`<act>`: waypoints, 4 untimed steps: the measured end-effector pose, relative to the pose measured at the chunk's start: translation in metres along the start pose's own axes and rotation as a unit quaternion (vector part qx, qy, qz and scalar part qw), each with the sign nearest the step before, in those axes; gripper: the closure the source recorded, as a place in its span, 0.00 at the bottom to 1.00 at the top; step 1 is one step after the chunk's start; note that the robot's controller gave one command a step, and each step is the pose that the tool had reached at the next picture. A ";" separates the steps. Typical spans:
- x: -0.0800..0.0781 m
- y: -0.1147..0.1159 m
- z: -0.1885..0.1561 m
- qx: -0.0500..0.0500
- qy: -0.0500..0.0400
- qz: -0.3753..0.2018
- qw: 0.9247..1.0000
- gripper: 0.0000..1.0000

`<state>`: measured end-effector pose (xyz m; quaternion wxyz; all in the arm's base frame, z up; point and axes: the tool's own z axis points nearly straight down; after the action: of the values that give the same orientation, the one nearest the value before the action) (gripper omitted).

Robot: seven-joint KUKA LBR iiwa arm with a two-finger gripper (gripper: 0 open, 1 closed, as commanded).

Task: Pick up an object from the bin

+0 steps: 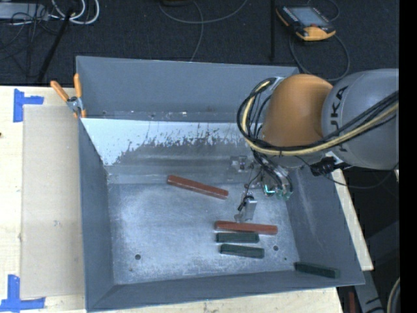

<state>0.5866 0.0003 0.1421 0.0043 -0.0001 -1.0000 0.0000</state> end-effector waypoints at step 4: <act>-0.025 0.021 0.072 0.000 -0.004 -0.030 1.000 1.00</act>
Offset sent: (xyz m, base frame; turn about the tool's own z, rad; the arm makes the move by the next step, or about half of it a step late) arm 0.0278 0.0251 -0.0721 -0.0622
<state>0.6108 0.0218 0.0700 0.0002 0.0302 -0.9995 -0.0002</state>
